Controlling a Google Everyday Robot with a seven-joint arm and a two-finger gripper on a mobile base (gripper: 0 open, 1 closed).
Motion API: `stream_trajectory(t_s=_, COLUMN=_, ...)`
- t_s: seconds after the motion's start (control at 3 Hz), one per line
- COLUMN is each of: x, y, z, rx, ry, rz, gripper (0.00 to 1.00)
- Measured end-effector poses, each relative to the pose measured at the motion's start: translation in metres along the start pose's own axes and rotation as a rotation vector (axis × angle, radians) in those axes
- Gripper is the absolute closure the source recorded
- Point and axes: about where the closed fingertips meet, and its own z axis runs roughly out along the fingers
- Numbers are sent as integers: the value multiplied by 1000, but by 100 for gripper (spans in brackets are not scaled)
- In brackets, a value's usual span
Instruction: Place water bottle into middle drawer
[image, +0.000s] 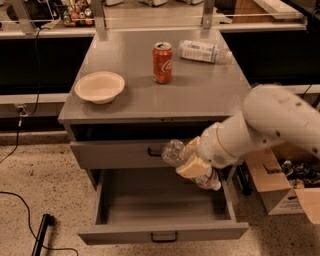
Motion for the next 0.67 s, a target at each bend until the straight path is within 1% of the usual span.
stream_trajectory(t_s=0.33, x=73, y=7, z=56, rx=31, ry=-66, rz=-20, gripper=100)
stream_trajectory(t_s=0.67, x=69, y=4, z=55, rx=36, ry=-64, rz=-32, gripper=100)
